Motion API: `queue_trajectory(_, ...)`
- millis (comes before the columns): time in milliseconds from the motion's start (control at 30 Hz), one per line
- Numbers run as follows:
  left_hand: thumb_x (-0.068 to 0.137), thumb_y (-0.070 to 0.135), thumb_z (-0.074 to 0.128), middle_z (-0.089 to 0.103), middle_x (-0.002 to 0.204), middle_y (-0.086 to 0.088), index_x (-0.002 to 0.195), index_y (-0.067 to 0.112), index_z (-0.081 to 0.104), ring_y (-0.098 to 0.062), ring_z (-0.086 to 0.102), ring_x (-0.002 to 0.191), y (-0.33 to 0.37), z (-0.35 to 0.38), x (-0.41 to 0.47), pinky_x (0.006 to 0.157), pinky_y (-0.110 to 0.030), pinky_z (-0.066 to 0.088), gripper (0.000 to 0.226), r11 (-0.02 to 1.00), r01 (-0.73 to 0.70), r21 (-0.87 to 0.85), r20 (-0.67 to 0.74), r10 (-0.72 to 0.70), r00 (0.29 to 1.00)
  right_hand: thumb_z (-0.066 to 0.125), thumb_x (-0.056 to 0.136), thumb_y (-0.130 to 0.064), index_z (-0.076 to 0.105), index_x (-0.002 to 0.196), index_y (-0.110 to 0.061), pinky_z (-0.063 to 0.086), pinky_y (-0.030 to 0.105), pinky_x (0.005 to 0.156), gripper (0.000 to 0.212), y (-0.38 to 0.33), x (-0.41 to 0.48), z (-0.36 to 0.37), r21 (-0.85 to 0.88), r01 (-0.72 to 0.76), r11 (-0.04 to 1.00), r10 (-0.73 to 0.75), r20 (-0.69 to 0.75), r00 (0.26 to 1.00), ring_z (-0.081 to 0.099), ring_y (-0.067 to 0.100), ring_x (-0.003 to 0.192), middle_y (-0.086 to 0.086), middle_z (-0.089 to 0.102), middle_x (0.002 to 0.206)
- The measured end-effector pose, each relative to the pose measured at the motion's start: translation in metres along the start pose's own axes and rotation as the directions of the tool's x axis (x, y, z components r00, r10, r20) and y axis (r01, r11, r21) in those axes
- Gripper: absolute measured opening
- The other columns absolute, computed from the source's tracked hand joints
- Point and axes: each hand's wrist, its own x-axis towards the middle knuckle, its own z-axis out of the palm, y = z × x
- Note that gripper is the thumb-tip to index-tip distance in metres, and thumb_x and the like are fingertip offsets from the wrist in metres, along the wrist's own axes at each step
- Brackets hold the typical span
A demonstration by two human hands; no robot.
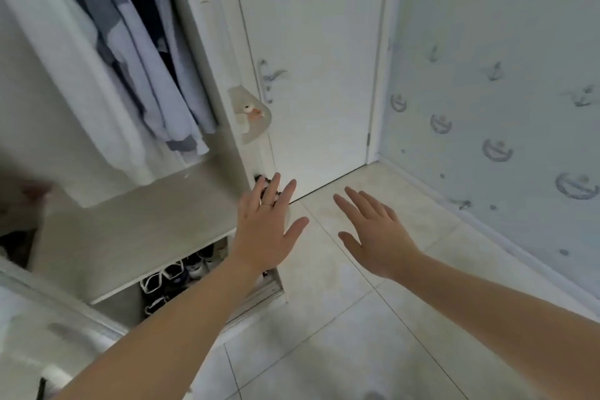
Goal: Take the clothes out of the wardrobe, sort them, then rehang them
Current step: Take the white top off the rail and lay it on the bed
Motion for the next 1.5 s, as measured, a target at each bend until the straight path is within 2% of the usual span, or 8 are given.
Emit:
queue_trajectory(133, 0.095, 0.068, 0.024, 0.002, 0.168, 0.004, 0.158, 0.036, 0.011, -0.019, -0.010, 0.153, -0.065, -0.055, -0.022, 0.122, -0.054, 0.003, 0.072, 0.980, 0.196, 0.034, -0.139, -0.190, 0.972, 0.040, 0.100, -0.043, 0.011, 0.156, -0.031, 0.020, 0.043, 0.118, 0.064, -0.072, 0.067, -0.015, 0.040, 0.209, 0.977, -0.207, -0.052, 0.977, 0.013, 0.024, 0.150, -0.003, 0.010, 0.164)
queue_trajectory(333, 0.094, 0.070, 0.018, 0.002, 0.168, 0.006, 0.158, 0.037, 0.012, -0.021, -0.006, 0.154, -0.143, -0.160, -0.028, 0.122, -0.049, 0.004, 0.072, 0.927, 0.360, 0.106, -0.359, -0.301, 0.883, 0.046, 0.097, -0.036, 0.022, 0.154, -0.029, 0.024, 0.045, 0.116, 0.062, -0.173, 0.165, -0.062, 0.048, 0.458, 0.888, -0.440, -0.204, 0.875, 0.018, 0.023, 0.148, -0.002, 0.018, 0.162)
queue_trajectory(467, 0.098, 0.063, 0.030, 0.010, 0.167, 0.001, 0.158, 0.034, 0.016, -0.026, 0.003, 0.153, -0.190, -0.232, -0.011, 0.120, -0.048, 0.006, 0.069, 0.885, 0.428, 0.185, -0.480, -0.298, 0.825, 0.048, 0.097, -0.036, 0.026, 0.153, -0.026, 0.028, 0.047, 0.112, 0.061, -0.228, 0.224, -0.103, 0.016, 0.561, 0.828, -0.526, -0.327, 0.785, 0.024, 0.025, 0.145, 0.000, 0.024, 0.160)
queue_trajectory(667, 0.093, 0.071, 0.012, 0.006, 0.168, 0.001, 0.159, 0.035, 0.010, -0.025, -0.001, 0.154, -0.252, -0.332, 0.046, 0.123, -0.051, 0.006, 0.074, 0.831, 0.492, 0.259, -0.597, -0.262, 0.758, 0.047, 0.098, -0.039, 0.023, 0.155, -0.024, 0.027, 0.046, 0.115, 0.063, -0.293, 0.318, -0.183, -0.086, 0.691, 0.718, -0.645, -0.456, 0.613, 0.021, 0.022, 0.147, -0.001, 0.020, 0.162)
queue_trajectory(933, 0.094, 0.070, 0.015, 0.002, 0.168, 0.004, 0.158, 0.037, 0.010, -0.024, -0.002, 0.153, -0.326, -0.420, 0.114, 0.122, -0.049, 0.007, 0.073, 0.800, 0.514, 0.309, -0.713, -0.163, 0.682, 0.046, 0.097, -0.041, 0.023, 0.155, -0.026, 0.023, 0.041, 0.115, 0.063, -0.361, 0.440, -0.303, -0.214, 0.703, 0.678, -0.642, -0.637, 0.426, 0.020, 0.019, 0.146, -0.002, 0.020, 0.161)
queue_trajectory(1033, 0.092, 0.071, 0.014, 0.000, 0.168, 0.006, 0.158, 0.038, 0.009, -0.022, -0.004, 0.154, -0.353, -0.443, 0.135, 0.122, -0.048, 0.006, 0.074, 0.793, 0.518, 0.319, -0.727, -0.145, 0.671, 0.048, 0.097, -0.041, 0.026, 0.153, -0.028, 0.026, 0.044, 0.112, 0.061, -0.380, 0.477, -0.334, -0.224, 0.675, 0.703, -0.615, -0.667, 0.419, 0.022, 0.019, 0.145, -0.003, 0.025, 0.159)
queue_trajectory(1267, 0.092, 0.072, 0.021, 0.001, 0.168, 0.007, 0.157, 0.040, 0.008, -0.019, -0.004, 0.153, -0.418, -0.499, 0.188, 0.122, -0.045, 0.007, 0.074, 0.846, 0.430, 0.316, -0.725, -0.078, 0.685, 0.040, 0.097, -0.049, 0.025, 0.152, -0.031, 0.030, 0.048, 0.108, 0.060, -0.426, 0.544, -0.396, -0.323, 0.505, 0.801, -0.579, -0.634, 0.512, 0.032, 0.025, 0.139, -0.004, 0.036, 0.153)
queue_trajectory(1500, 0.094, 0.070, 0.032, 0.005, 0.167, 0.009, 0.155, 0.043, 0.012, -0.014, 0.000, 0.152, -0.469, -0.534, 0.265, 0.120, -0.041, 0.008, 0.069, 0.944, 0.286, 0.166, -0.724, -0.080, 0.685, 0.038, 0.095, -0.050, 0.028, 0.149, -0.032, 0.030, 0.048, 0.104, 0.058, -0.467, 0.594, -0.418, -0.392, 0.313, 0.865, -0.500, -0.618, 0.607, 0.037, 0.028, 0.135, 0.000, 0.041, 0.149)
